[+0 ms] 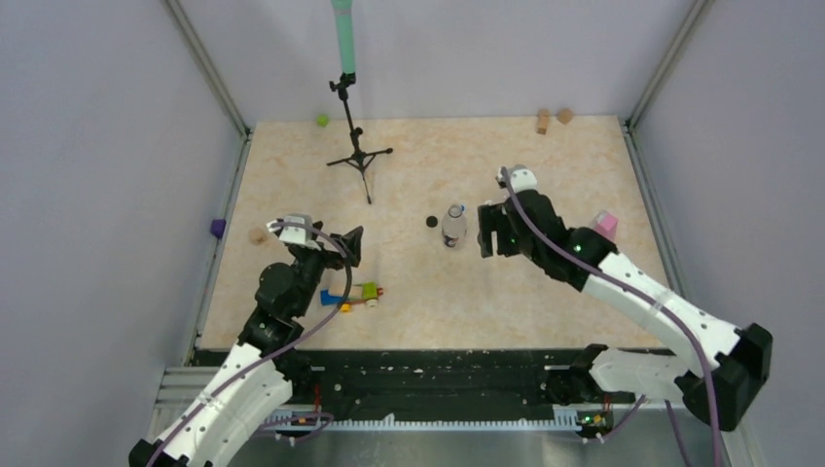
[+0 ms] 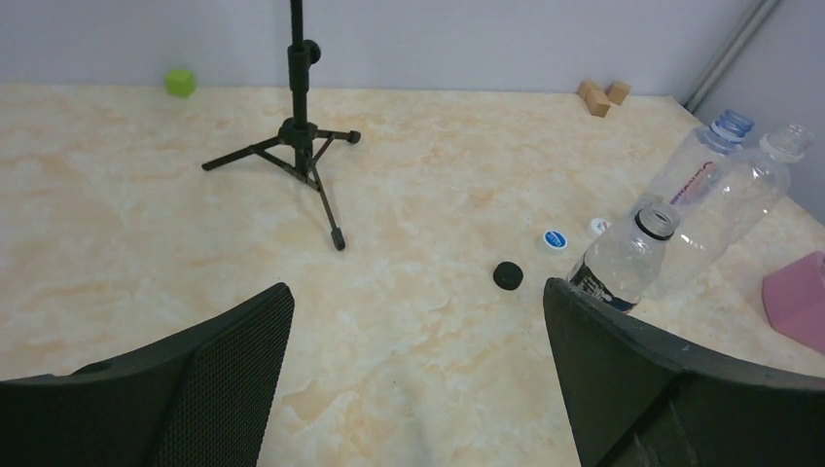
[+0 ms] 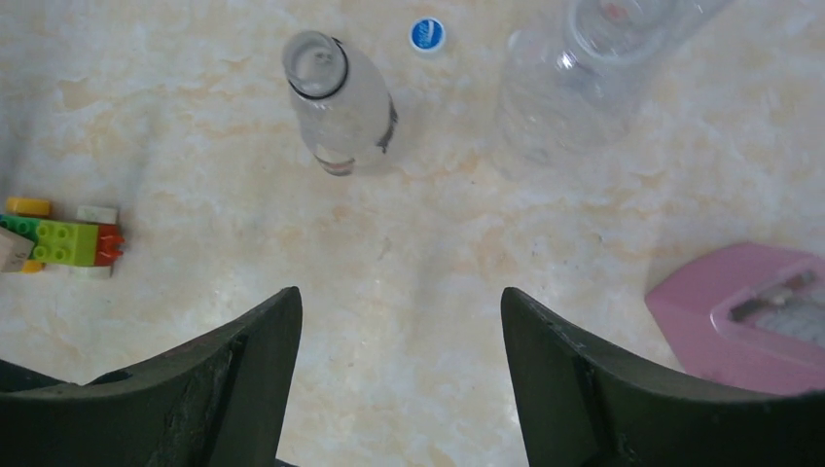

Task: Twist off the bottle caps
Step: Reset both arms

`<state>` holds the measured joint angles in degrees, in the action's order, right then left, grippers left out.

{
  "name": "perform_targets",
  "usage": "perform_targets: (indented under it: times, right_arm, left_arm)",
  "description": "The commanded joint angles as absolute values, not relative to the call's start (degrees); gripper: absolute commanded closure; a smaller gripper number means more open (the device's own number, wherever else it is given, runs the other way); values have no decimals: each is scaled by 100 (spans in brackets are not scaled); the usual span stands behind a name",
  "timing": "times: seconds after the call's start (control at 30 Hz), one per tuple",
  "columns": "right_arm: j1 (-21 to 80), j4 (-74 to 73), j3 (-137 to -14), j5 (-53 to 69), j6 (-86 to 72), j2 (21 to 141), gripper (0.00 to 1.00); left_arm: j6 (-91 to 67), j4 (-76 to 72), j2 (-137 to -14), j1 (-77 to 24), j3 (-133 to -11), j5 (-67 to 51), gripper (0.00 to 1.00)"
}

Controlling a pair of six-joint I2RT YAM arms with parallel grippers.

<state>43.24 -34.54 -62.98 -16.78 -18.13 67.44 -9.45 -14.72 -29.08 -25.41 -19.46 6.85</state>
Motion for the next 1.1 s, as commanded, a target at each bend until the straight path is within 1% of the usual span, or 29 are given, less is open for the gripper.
perform_targets:
  times: [0.0,0.07,0.13,0.23,0.33,0.57,0.77,0.97,1.07]
  right_arm:
    - [4385,-2869,-5438,-2449,-2552,5808,26]
    - [4379,-2760,-5041,-2598,-2700,5474,23]
    - [4348,-2744,-4792,-2688,-2808,5328,21]
    - [4266,-2882,-4633,-2859,-2985,5297,20]
    - [4244,-2852,-4423,-3054,-3050,5105,19]
    - [4171,-2523,-3981,-3059,-3038,4221,19]
    - [4158,-2480,-4641,-3209,-2463,3729,17]
    - [4105,-2955,-5982,-3558,-1849,4209,16]
    - [4095,-2950,-6193,-3658,-1726,4273,16]
  left_arm:
    - [-2045,-1313,-3070,-2522,-2087,1640,2]
    - [-1983,-1126,-3134,-2522,-2169,1560,2]
    - [-2101,-1161,-3271,-2522,-2167,1683,2]
    - [-2293,-1177,-3399,-2522,-2158,1983,2]
    - [-2565,-1023,-3349,-2522,-2111,2587,2]
    - [-2159,-794,-3287,-2521,-2297,2632,2]
    - [-1976,-554,-3501,-2522,-2840,2594,2]
    - [-1607,-272,-3800,-2522,-3469,2488,2]
    - [-1537,-214,-3848,-2522,-3667,2500,2]
